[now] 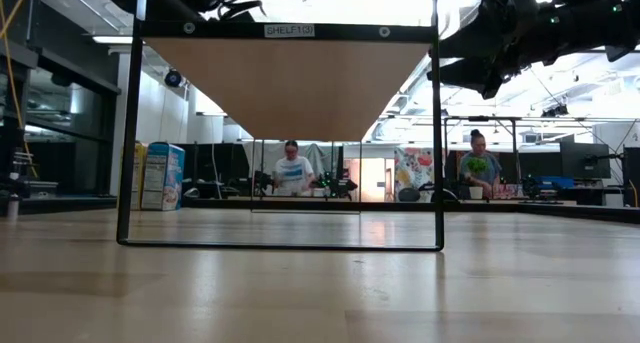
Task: Stack cereal on shelf
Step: Put the red cereal box on the shelf aligned with the other red cereal box
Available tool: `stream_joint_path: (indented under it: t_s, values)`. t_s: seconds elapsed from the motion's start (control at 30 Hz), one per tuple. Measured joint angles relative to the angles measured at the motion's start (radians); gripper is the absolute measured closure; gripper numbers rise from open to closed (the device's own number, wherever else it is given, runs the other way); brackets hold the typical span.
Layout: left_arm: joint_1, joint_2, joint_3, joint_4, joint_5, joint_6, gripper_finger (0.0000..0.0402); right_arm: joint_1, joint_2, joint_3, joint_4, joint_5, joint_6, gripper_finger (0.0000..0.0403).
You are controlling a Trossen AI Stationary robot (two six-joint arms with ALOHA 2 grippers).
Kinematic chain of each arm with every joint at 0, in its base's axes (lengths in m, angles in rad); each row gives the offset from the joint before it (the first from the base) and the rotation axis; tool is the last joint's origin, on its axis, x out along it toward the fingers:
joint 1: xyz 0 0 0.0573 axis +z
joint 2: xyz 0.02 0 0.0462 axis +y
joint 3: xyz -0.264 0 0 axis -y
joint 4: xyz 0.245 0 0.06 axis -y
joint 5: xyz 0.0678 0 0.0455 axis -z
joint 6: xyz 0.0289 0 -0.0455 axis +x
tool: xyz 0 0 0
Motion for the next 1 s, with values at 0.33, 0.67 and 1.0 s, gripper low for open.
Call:
stream_joint_path:
  t_s: [0.33,0.67,1.0]
  values:
    - [-0.091,0.001,0.000,0.000,0.000,-0.034,0.0401,0.000,0.000,0.000,0.001,0.000,0.000,0.0146]
    - [-0.154,-0.026,0.000,-0.036,-0.007,-0.037,0.0401,0.000,0.000,0.000,-0.005,0.000,0.000,0.0146]
    - [-0.254,-0.047,-0.067,0.119,-0.009,0.006,0.0401,0.000,0.000,0.000,-0.012,0.000,0.001,0.0146]
